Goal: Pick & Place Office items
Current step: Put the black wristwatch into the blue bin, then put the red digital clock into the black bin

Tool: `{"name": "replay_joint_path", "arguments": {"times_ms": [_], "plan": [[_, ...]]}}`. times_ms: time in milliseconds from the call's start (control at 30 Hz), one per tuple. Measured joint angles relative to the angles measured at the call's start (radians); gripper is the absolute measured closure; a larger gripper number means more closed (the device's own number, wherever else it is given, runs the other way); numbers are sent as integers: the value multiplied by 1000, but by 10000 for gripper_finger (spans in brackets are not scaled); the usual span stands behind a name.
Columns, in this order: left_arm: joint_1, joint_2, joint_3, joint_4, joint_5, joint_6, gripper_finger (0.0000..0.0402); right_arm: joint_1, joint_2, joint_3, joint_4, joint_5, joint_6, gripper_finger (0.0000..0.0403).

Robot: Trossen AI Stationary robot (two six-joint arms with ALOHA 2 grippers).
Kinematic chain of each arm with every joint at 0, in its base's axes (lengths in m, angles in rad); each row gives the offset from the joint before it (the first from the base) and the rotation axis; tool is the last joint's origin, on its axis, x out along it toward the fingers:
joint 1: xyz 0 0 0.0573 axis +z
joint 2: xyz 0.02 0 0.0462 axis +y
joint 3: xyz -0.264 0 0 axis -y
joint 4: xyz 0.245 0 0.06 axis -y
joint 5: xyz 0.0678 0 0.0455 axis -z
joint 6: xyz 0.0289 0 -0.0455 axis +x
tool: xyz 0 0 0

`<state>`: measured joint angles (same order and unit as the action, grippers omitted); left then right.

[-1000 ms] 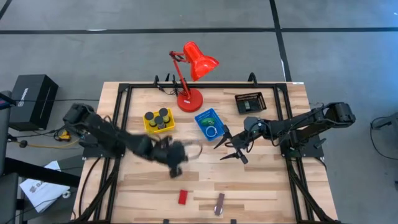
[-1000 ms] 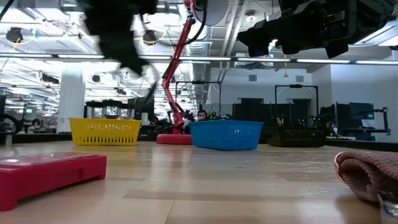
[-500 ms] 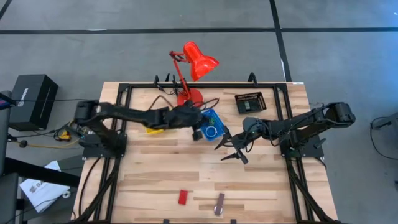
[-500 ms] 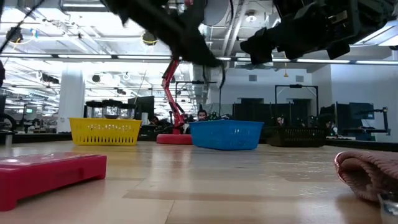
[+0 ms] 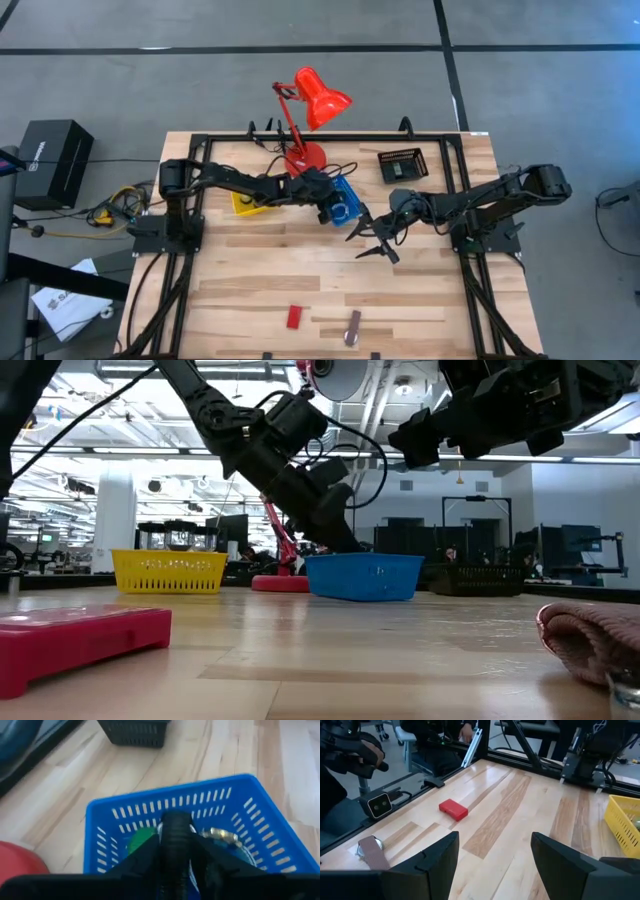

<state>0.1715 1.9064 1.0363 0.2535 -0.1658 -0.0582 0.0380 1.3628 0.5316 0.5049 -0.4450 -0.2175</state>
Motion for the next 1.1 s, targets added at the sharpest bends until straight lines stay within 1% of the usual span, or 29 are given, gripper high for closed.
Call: {"name": "replay_joint_path", "arguments": {"times_ms": [100,200,300,467,600,833,1067,1100], "plan": [[-2,-2,0,5,5,0,279,0,0,0,-2,0,-2,163],[-9,-2,0,3,39,1,255,0,0,0,-2,0,-3,163],[-24,-5,0,1,37,34,232,0,0,0,-3,0,-3,163],[-44,-75,-5,2,25,53,209,0,0,0,-4,0,-2,163],[-65,-169,-38,0,25,51,207,0,0,0,4,0,-2,163],[-91,-363,-92,6,27,51,221,0,0,0,1,0,1,163],[-99,-534,-144,-10,23,27,233,0,0,0,74,1,0,163],[-99,-548,-144,14,24,26,234,0,0,1,78,1,1,163]]}}
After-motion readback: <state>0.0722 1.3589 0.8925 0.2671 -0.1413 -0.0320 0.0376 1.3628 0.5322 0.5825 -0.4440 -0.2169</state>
